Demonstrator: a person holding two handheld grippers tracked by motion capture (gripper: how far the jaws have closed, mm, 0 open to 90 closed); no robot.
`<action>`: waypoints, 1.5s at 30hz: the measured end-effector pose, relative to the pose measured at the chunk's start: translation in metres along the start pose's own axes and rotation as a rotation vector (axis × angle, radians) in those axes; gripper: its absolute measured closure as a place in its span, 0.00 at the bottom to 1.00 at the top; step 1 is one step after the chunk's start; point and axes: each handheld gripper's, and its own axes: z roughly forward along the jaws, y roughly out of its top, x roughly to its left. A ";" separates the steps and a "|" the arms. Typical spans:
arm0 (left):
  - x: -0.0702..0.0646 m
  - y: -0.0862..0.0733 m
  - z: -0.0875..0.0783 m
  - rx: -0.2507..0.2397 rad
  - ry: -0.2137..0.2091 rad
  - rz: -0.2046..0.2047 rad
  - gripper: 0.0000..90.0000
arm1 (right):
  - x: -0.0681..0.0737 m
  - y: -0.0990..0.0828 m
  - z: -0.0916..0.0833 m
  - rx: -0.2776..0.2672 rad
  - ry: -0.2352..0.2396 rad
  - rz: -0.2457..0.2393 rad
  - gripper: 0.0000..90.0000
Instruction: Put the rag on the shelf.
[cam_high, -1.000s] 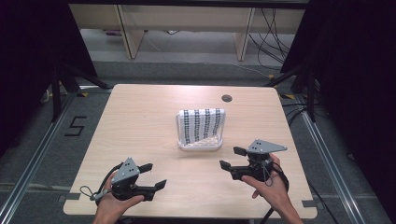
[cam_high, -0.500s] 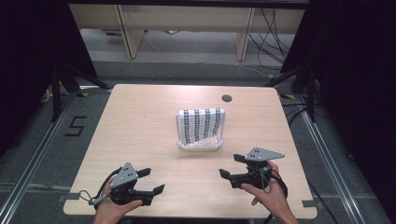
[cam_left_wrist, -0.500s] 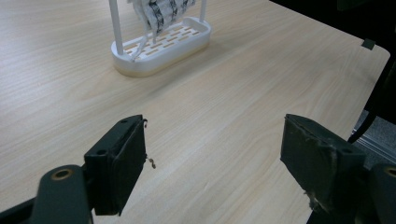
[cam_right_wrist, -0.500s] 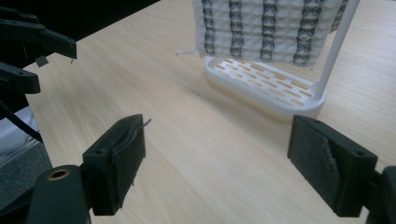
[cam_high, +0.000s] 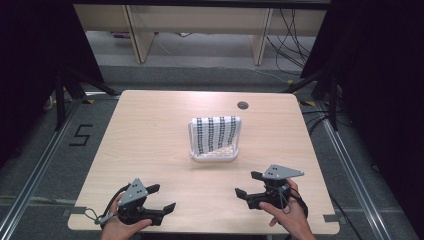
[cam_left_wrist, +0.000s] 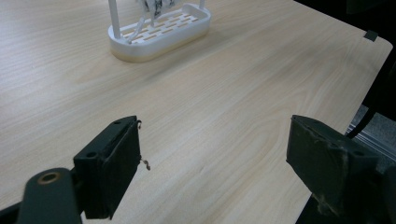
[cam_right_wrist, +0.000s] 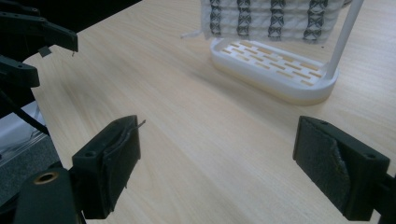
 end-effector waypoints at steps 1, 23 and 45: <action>0.000 -0.001 0.000 -0.001 -0.001 0.000 0.19 | 0.003 -0.002 0.000 -0.001 0.006 0.038 0.18; -0.006 -0.016 -0.003 0.052 0.013 0.027 0.18 | 0.007 -0.033 0.003 0.099 -0.047 -0.020 0.18; -0.004 -0.020 0.002 0.065 0.024 0.022 0.18 | 0.002 -0.039 0.007 0.108 -0.052 -0.030 0.18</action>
